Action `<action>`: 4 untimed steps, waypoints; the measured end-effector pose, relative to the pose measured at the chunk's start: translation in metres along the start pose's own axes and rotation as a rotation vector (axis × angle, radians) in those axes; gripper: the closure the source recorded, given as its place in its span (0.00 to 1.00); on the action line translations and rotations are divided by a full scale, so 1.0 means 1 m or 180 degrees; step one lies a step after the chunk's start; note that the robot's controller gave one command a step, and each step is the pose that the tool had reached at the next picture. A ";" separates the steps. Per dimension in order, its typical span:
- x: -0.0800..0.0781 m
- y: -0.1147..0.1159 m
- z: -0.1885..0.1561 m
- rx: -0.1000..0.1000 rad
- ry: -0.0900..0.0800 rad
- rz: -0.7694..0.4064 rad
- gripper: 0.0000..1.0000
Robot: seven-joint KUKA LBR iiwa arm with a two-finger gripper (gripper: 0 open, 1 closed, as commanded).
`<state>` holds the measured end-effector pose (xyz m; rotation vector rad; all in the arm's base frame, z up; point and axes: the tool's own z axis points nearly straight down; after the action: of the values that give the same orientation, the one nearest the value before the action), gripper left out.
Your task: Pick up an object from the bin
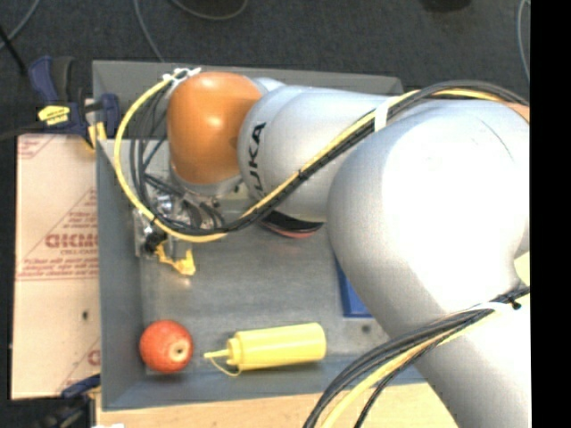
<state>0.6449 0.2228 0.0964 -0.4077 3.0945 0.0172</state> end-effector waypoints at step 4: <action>0.014 0.004 -0.097 0.0006 -0.0025 -0.0572 1.00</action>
Offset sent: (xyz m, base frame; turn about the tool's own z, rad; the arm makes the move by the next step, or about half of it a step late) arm -0.0058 0.0040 0.0032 0.0479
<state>0.6285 0.2217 0.1935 -0.6817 3.0366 0.0130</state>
